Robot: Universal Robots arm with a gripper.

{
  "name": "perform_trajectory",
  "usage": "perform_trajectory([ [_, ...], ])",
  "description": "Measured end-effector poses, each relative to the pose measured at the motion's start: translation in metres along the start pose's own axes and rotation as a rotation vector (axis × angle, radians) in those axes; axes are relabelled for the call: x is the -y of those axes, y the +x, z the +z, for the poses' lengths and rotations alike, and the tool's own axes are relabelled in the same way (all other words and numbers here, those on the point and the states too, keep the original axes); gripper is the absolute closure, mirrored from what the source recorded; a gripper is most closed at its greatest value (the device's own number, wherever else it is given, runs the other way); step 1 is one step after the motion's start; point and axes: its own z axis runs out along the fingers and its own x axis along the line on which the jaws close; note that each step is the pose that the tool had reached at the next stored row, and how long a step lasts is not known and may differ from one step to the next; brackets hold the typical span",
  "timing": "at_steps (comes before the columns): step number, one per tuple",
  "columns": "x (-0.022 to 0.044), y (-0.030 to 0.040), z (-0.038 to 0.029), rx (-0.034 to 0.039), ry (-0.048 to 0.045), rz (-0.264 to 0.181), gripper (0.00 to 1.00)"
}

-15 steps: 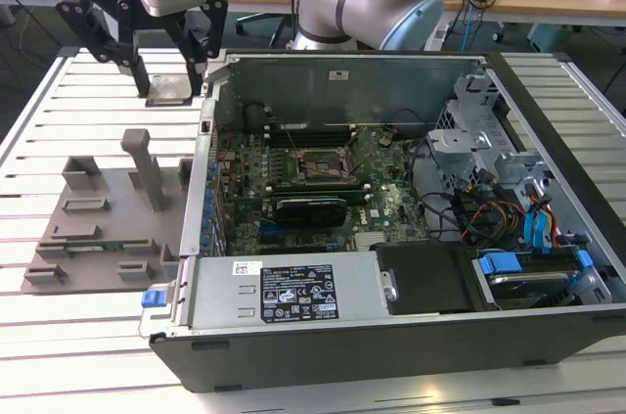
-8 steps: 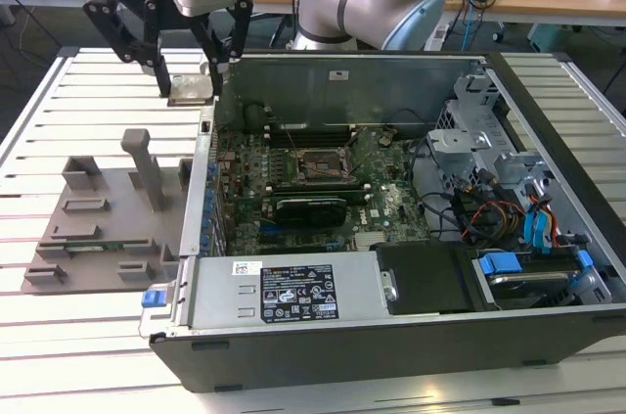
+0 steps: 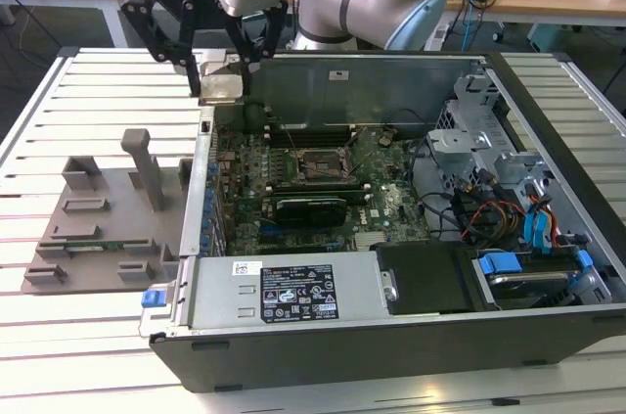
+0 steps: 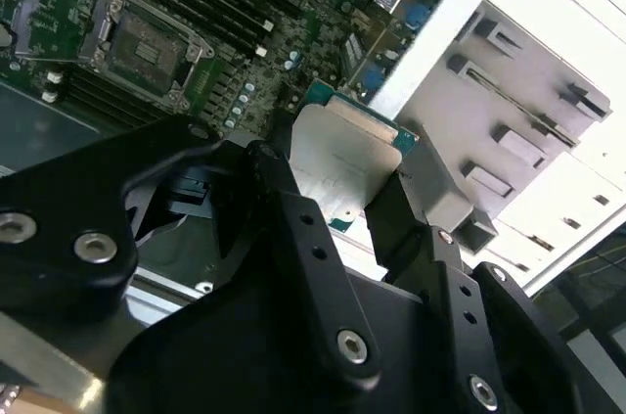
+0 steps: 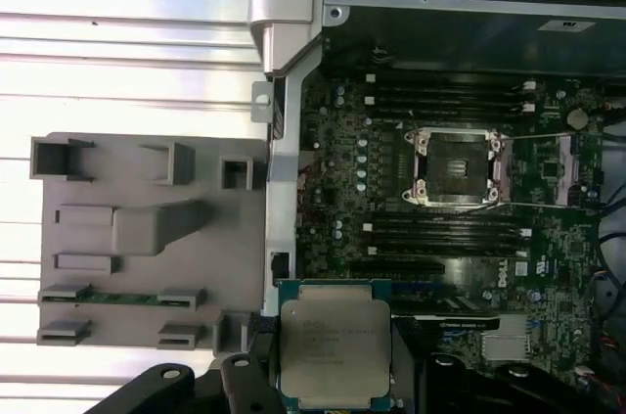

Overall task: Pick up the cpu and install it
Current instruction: 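Pick up the cpu and move it towards the insertion slot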

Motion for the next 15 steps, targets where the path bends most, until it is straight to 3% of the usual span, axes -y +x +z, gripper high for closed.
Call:
perform_trajectory([
  [4, 0.0000, -0.0192, 0.0004, -0.0009, -0.0001, 0.000, 0.45],
  [10, -0.0002, -0.0371, 0.0007, -0.0017, -0.0001, 0.000, 0.45],
  [15, -0.0011, -0.0584, 0.0016, -0.0035, -0.0003, 0.000, 0.45],
])
